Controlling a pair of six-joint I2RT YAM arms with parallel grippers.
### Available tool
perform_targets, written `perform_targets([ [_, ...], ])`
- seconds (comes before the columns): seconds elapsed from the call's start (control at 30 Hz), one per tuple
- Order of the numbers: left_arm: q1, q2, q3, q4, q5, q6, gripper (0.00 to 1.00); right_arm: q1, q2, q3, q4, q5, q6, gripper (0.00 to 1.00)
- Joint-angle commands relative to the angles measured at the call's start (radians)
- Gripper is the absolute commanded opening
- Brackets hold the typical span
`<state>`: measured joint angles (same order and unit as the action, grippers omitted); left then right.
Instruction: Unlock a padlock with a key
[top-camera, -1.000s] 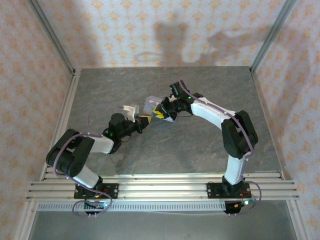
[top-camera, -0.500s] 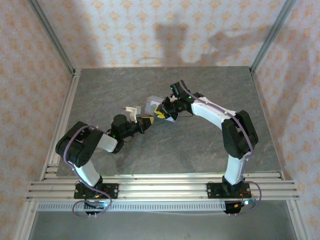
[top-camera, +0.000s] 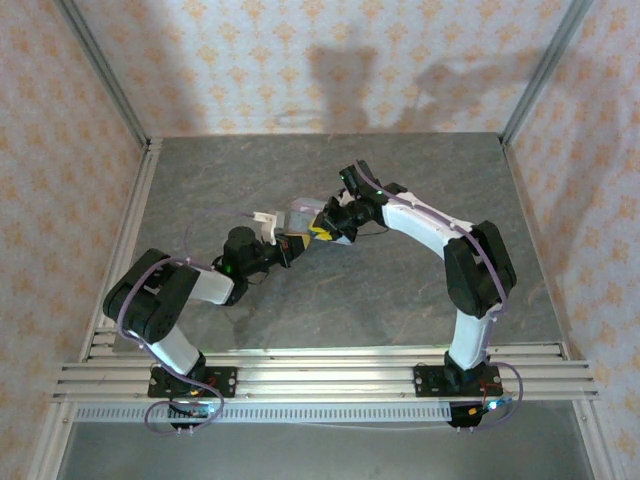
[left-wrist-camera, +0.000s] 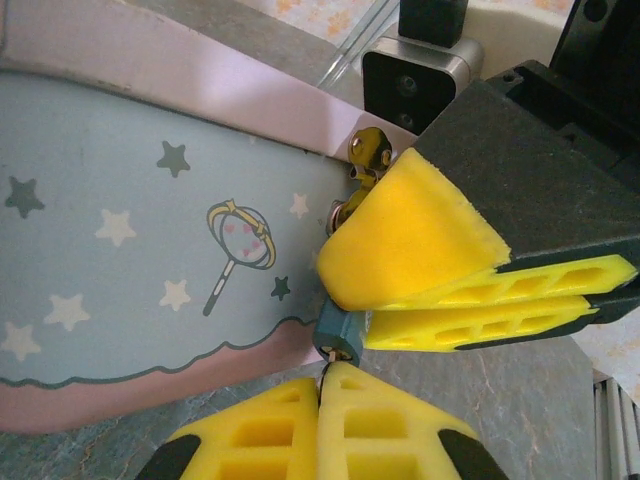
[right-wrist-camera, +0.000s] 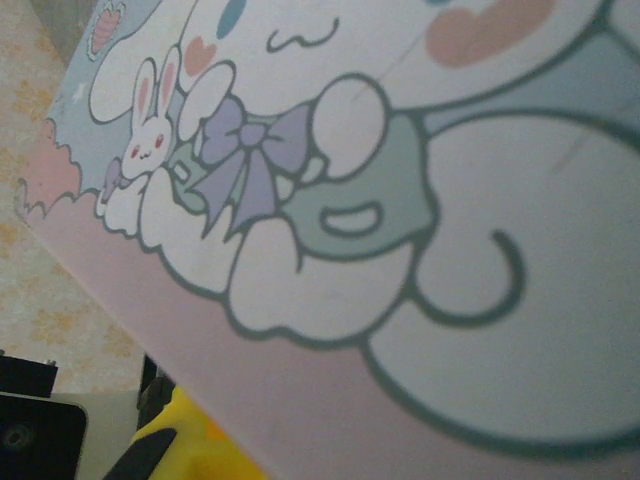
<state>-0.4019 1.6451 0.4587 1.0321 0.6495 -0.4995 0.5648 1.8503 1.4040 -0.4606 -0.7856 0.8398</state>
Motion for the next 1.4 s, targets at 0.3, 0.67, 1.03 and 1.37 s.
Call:
perform_targets([
  [0.3,-0.080,-0.011,-0.047,0.090,-0.094,0.049,0.00,0.080,-0.029,-0.050,-0.020,0.037,-0.096,0.02],
  [0.67,-0.304,-0.080,-0.127,-0.056,-0.499,0.313,0.00,0.112,0.006,-0.165,0.106,-0.021,0.039,0.00],
  [1.03,-0.436,-0.042,-0.103,-0.121,-0.652,0.396,0.00,0.112,0.053,-0.130,-0.037,0.023,-0.062,0.24],
  [1.37,-0.437,0.061,-0.118,-0.005,-0.660,0.328,0.00,0.118,0.019,-0.177,-0.006,0.079,-0.055,0.47],
])
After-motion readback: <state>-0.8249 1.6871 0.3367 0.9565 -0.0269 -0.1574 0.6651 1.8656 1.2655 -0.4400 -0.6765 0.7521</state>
